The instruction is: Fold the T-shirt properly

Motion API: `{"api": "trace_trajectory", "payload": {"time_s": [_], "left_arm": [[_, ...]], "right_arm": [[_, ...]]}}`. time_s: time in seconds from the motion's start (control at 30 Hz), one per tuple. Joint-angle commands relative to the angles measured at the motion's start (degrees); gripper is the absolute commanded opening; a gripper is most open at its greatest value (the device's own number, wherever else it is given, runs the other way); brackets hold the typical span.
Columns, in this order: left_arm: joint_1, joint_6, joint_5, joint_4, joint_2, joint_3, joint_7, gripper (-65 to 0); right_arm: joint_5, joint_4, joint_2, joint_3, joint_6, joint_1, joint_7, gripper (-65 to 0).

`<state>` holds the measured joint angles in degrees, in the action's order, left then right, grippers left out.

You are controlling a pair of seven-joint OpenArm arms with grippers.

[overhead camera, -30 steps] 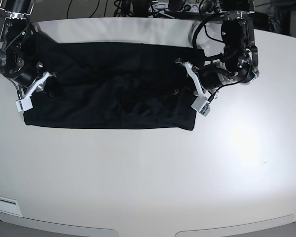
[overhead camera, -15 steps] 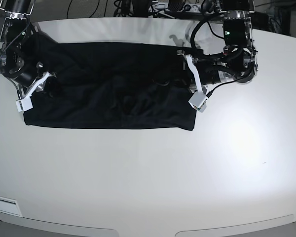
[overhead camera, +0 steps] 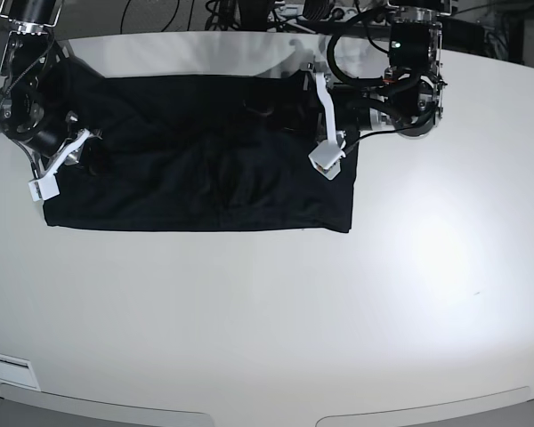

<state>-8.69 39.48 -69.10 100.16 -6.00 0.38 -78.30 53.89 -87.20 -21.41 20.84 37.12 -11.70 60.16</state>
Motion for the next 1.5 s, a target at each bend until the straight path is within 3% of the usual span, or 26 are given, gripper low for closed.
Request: {"api": "trace_trajectory", "payload": {"time_s": [0.0, 0.2, 0.23, 0.37, 0.57, 0.9, 0.93, 1.1, 1.13, 1.23, 1.3, 1.4, 1.47], "left_arm": [[0.6, 0.5, -1.9, 0.9, 0.0, 0.5, 0.2, -32.1], [1.7, 0.5, -2.0, 3.2, 0.0, 0.4, 0.2, -32.5], [2.2, 0.5, -2.0, 4.2, 0.0, 0.1, 0.2, -35.0], [4.4, 0.5, -2.1, 8.9, 0.0, -2.6, 0.4, -65.0], [5.0, 0.5, -8.0, 10.1, 0.0, -6.8, 1.2, -65.0], [0.9, 0.5, -7.3, 10.0, 0.0, 1.9, -1.7, -65.0], [1.0, 0.5, -7.6, 10.0, 0.0, 2.5, -1.7, -64.5], [1.7, 0.5, -11.1, 10.1, 0.0, 3.3, -1.7, -30.1], [2.1, 0.5, -11.7, 10.1, 0.0, 3.3, -1.7, -27.4], [3.7, 0.5, -12.1, 10.1, 0.0, 3.3, -1.7, -27.2], [5.2, 0.5, -10.1, 10.1, 0.0, 2.8, -1.7, -32.6], [6.8, 0.5, 0.0, 10.1, 0.0, 0.7, -0.2, -65.0], [6.7, 0.5, 8.1, 10.0, 0.0, -0.9, 5.3, -65.0]], "right_arm": [[-2.8, 0.2, -0.5, -0.3, -0.4, -0.5, 3.7, -55.5], [-2.9, 0.2, -0.5, -0.3, -0.4, -0.5, 3.7, -55.5], [-2.8, 0.2, -0.5, -0.3, -0.4, -0.5, 3.7, -55.5], [-2.9, 0.2, -0.5, -0.3, -0.5, -0.5, 3.8, -55.5], [-2.9, 0.2, -0.5, -0.3, -0.4, -0.5, 4.0, -55.5], [-2.8, 0.2, -0.5, -0.3, -0.4, -0.3, 4.0, -55.5], [-2.8, 0.2, -0.5, -0.3, -0.4, -0.3, 4.0, -55.5], [-2.8, 0.2, -0.5, -0.3, -0.4, -0.3, 4.0, -55.5], [-2.8, 0.2, -0.5, -0.3, -0.4, -0.3, 4.0, -55.5], [-2.9, 0.2, -0.5, -0.3, -0.4, -0.4, 4.0, -55.5], [-2.9, 0.2, -0.5, -0.3, -0.4, -0.3, 4.0, -55.5], [-2.8, 0.2, -0.5, -0.3, -0.4, -0.4, 4.0, -55.5], [-2.9, 0.2, -0.5, -0.3, -0.5, -0.3, 4.0, -55.5]]}}
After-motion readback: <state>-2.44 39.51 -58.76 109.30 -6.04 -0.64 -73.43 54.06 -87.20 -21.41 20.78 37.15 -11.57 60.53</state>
